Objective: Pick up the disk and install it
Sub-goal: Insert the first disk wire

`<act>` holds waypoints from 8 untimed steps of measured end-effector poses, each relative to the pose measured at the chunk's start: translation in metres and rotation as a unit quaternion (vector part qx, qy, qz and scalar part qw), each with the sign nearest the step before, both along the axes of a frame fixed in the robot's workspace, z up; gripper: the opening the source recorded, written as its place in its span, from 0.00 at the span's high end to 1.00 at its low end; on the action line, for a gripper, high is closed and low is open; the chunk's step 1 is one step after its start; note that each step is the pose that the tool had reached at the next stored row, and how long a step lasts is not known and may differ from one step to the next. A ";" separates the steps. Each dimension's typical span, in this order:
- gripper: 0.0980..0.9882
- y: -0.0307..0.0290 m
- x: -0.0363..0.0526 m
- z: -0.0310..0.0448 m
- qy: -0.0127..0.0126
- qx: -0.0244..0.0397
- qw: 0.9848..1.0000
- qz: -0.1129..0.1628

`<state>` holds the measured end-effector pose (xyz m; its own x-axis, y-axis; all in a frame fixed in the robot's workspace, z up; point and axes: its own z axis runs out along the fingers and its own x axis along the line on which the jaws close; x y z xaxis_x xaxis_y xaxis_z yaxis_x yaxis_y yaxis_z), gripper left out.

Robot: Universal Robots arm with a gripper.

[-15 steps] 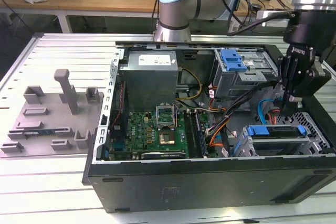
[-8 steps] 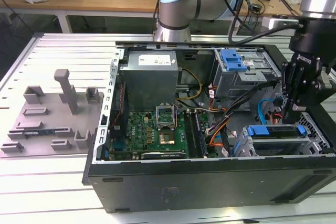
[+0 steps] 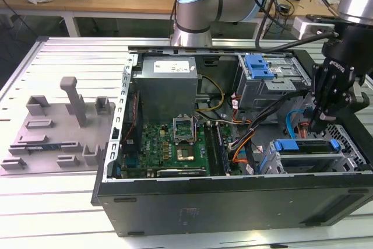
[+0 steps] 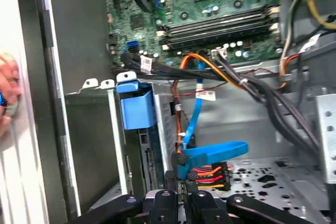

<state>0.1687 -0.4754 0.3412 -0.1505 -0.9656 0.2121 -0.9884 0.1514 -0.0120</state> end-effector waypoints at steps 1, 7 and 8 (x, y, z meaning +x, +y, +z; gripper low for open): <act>0.92 -0.0007 -0.0002 0.0024 0.000 0.005 1.000 0.000; 0.92 -0.0115 -0.0012 0.0138 0.000 0.026 1.000 0.001; 0.92 -0.0152 -0.0022 0.0139 0.000 0.028 1.000 0.002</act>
<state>0.1664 -0.4906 0.3550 -0.1465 -0.9765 0.1582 -0.9890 0.1477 -0.0037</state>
